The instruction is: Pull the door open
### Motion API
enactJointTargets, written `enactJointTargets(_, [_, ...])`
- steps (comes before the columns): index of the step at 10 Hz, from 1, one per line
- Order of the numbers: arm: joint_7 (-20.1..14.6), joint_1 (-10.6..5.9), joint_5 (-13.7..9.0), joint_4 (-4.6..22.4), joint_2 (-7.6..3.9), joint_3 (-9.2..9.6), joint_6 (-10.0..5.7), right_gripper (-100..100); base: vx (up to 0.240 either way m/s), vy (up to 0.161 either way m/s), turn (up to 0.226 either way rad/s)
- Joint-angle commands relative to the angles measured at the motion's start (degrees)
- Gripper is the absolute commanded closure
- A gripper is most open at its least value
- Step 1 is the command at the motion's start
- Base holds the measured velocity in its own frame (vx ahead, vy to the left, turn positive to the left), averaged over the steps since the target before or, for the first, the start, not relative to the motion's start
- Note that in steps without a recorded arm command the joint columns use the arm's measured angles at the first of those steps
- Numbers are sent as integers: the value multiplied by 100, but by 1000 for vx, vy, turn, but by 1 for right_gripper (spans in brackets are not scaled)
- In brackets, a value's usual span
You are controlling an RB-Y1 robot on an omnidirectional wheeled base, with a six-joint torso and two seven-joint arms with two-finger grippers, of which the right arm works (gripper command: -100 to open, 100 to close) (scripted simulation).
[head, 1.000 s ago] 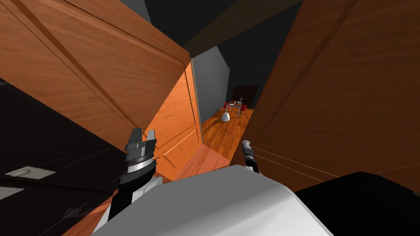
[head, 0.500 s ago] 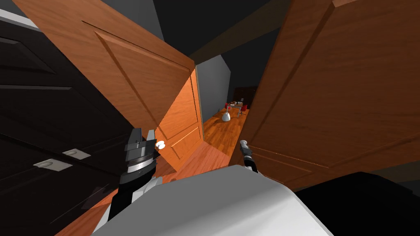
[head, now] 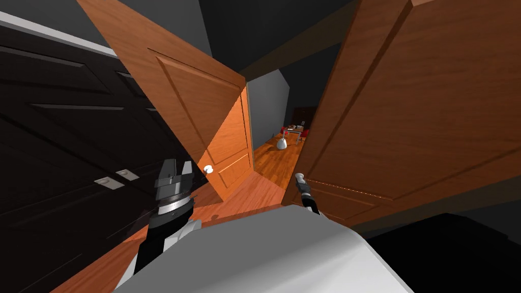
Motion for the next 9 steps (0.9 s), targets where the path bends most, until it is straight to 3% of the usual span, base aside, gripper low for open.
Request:
enactJointTargets(1, [-127, 59, 87, -41, -49, 133, -36, 100, -265, 55, 62])
enactJointTargets(3, [-252, 104, 184, -103, -97, 284, -59, 100, -296, 10, 64])
enactJointTargets(4, [-239, 38, 161, 17, -105, 249, -98, 100, -138, 13, 23])
enactJointTargets(5, [-384, 118, 263, -17, -157, 403, -155, 100, -180, -19, 74])
enactJointTargets(9, [-717, 286, 494, -148, -337, 735, -312, 100, -276, -15, 78])
